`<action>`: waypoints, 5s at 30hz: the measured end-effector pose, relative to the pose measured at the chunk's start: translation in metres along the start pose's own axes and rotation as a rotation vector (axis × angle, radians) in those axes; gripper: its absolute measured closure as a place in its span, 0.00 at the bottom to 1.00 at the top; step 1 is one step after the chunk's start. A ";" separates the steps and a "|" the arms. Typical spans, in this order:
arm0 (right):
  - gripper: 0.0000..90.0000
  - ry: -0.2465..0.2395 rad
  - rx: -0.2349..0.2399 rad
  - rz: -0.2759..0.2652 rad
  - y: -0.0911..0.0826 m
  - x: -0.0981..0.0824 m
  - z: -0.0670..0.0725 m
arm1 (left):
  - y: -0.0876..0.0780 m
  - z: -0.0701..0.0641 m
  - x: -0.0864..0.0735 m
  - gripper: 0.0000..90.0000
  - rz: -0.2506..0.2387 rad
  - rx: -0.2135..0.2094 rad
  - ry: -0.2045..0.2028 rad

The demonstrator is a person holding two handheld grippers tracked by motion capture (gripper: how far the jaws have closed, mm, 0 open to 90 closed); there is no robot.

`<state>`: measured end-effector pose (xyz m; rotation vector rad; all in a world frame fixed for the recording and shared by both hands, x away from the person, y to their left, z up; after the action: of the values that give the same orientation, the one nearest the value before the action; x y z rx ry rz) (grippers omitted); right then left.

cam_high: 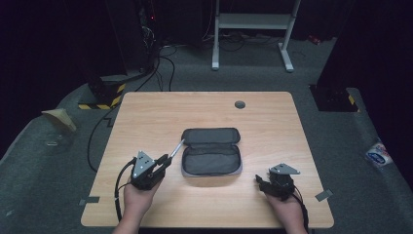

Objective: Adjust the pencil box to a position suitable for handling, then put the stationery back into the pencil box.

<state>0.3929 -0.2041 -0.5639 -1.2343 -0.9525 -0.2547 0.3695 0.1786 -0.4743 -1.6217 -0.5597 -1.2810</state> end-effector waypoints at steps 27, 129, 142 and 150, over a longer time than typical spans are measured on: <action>0.42 -0.001 0.000 0.001 0.000 0.000 0.000 | 0.032 -0.017 0.033 0.86 -0.002 -0.123 0.009; 0.42 -0.007 -0.008 0.001 -0.001 -0.001 0.001 | 0.087 -0.019 0.014 0.47 0.141 -0.173 -0.022; 0.42 -0.005 -0.008 0.001 -0.001 -0.001 0.001 | 0.049 0.041 -0.030 0.12 0.194 0.001 -0.092; 0.42 -0.005 -0.011 0.000 0.000 0.000 0.001 | 0.022 0.061 -0.077 0.04 0.342 0.103 -0.038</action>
<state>0.3922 -0.2037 -0.5640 -1.2456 -0.9565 -0.2572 0.3897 0.2380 -0.5533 -1.5781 -0.3453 -0.9555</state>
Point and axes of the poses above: each handheld gripper's, and its own axes: y roughly forward along the jaws, x roughly out of its top, z roughly to its left, the point moved 6 cm from there along y, roughly forward along the jaws, and after that the axes turned 2 degrees about x, right-handed, at the moved point
